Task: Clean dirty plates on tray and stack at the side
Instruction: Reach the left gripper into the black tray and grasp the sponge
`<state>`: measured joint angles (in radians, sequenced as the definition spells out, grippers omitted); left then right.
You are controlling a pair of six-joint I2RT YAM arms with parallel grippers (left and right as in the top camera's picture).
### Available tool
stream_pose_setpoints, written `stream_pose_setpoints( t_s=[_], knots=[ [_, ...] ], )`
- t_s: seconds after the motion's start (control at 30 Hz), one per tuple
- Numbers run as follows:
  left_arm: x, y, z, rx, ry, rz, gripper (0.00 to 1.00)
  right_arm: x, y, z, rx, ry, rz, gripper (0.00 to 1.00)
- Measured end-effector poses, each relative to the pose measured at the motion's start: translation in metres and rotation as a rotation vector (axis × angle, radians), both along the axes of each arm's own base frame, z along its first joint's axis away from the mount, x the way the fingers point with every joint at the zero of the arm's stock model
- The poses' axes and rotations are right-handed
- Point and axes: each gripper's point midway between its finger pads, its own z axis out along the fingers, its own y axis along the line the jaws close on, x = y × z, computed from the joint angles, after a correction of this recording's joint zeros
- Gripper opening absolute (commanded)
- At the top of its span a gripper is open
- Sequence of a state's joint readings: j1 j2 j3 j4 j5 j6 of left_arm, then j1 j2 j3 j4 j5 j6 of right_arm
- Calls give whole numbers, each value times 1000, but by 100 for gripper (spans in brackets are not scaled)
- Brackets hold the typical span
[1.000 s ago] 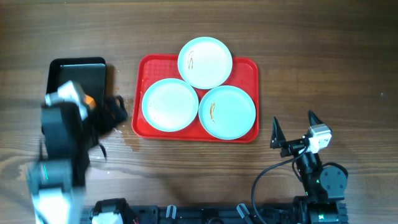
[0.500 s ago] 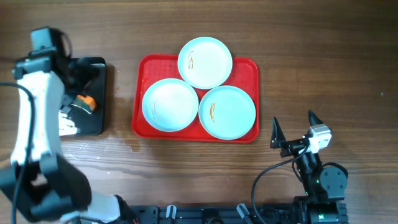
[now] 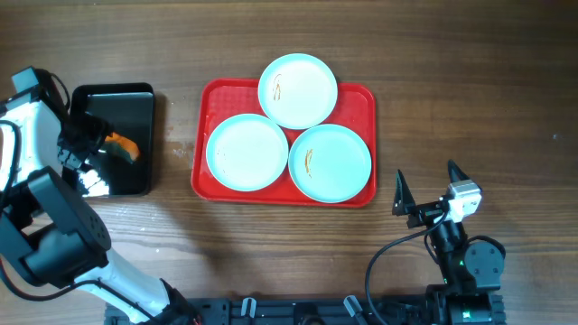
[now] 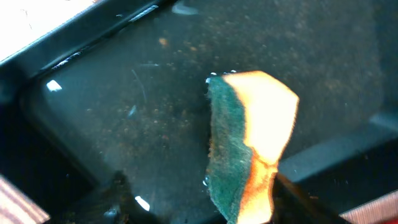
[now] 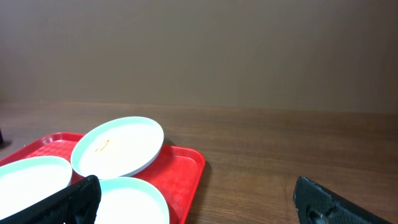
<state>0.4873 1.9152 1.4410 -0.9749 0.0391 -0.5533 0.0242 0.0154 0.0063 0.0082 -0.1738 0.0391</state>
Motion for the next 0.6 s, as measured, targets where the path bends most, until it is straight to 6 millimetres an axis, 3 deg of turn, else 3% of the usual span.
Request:
stream_pose_setpoints(
  t_s=[0.17,0.43,0.6],
  knots=[
    [6,-1,-1,-15,-35,-13,58,0,0,0,0,0,0,100],
    [-2,-8,-25,-34,-30,-18,48,0,0,0,0,0,0,100],
    [2,-6,-33,-23,-57,-19,49,0,0,0,0,0,0,100]
  ],
)
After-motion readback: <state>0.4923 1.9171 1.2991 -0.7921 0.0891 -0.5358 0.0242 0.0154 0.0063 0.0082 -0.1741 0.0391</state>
